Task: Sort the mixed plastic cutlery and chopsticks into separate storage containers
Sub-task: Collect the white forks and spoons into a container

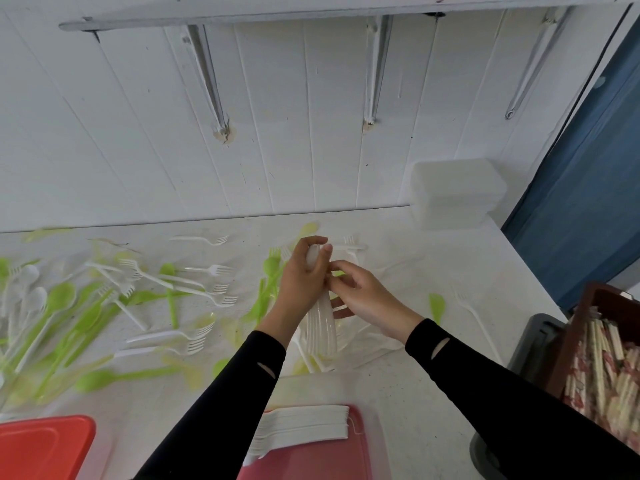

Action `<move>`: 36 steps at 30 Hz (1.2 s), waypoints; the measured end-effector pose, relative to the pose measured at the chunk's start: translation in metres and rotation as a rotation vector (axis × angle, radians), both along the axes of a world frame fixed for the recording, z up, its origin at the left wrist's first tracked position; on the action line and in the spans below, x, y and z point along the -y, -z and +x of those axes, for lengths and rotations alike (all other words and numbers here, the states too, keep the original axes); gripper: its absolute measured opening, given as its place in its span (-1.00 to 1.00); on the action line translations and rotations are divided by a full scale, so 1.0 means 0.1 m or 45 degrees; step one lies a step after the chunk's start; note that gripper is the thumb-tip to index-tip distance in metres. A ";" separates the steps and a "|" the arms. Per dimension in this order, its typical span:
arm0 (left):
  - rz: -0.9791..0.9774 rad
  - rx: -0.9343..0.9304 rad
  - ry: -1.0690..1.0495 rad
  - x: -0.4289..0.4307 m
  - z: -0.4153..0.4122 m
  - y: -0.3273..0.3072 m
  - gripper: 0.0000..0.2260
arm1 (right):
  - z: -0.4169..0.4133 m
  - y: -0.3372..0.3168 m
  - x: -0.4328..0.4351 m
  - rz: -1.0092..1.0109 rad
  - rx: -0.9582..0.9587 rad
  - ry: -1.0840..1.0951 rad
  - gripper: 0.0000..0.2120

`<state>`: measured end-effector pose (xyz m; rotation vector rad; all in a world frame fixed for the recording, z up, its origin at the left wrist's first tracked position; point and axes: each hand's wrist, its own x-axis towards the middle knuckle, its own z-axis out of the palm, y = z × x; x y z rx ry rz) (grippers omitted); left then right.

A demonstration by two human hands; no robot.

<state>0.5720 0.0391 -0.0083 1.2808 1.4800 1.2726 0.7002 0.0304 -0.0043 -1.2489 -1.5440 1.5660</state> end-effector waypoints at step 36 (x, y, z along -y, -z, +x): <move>-0.175 -0.137 0.047 1.37 -1.02 -0.31 -0.59 | -0.16 -0.66 0.46 0.315 0.222 -0.357 -0.78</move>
